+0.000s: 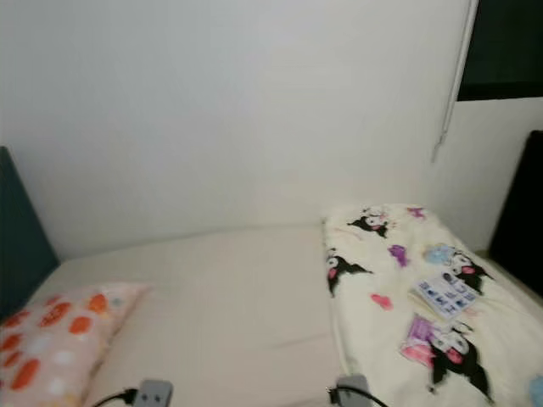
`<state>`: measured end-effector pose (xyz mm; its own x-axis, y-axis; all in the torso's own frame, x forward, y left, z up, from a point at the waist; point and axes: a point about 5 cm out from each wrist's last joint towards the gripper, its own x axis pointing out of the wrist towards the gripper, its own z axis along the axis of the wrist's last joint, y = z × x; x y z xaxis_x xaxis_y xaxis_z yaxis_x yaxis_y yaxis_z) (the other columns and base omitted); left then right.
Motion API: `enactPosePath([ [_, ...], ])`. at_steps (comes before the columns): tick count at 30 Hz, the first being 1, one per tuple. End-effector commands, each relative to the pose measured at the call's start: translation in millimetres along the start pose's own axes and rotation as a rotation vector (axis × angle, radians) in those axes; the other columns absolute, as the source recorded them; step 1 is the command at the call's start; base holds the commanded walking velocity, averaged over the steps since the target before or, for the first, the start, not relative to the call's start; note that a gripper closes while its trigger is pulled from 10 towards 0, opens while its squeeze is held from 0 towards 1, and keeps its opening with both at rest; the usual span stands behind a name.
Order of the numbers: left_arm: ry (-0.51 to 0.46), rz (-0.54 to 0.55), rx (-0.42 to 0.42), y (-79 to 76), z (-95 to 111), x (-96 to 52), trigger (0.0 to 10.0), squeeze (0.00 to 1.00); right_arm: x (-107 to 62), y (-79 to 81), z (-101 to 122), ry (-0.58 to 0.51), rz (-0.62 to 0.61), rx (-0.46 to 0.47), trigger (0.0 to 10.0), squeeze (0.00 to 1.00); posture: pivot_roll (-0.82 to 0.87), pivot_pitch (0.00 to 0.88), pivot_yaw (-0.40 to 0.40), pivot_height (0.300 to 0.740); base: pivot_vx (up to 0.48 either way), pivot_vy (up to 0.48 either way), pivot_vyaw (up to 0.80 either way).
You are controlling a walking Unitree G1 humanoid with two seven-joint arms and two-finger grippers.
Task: Clean up the room
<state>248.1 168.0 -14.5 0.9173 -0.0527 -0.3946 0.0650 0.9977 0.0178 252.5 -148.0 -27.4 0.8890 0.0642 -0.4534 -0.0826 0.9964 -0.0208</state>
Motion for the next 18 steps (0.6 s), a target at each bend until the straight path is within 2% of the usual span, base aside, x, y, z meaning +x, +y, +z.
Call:
enactPosePath([
  [1, 0.023, -0.004, 0.007, -0.8, -4.8, -1.8, 10.0, 0.0, -1.4, -3.9, -3.1, 0.013, -0.012, 0.0, 10.0, 0.0, 0.01, 0.079, 0.018, 0.74, 0.0, -0.435, 0.0],
  [18, 0.03, -0.011, 0.014, -1.4, -4.9, -2.3, 10.0, 0.0, -1.8, -4.2, -2.8, 0.014, -0.002, 0.014, 10.0, 0.0, 0.01, 0.091, 0.023, 0.74, 0.0, -0.433, 0.03],
])
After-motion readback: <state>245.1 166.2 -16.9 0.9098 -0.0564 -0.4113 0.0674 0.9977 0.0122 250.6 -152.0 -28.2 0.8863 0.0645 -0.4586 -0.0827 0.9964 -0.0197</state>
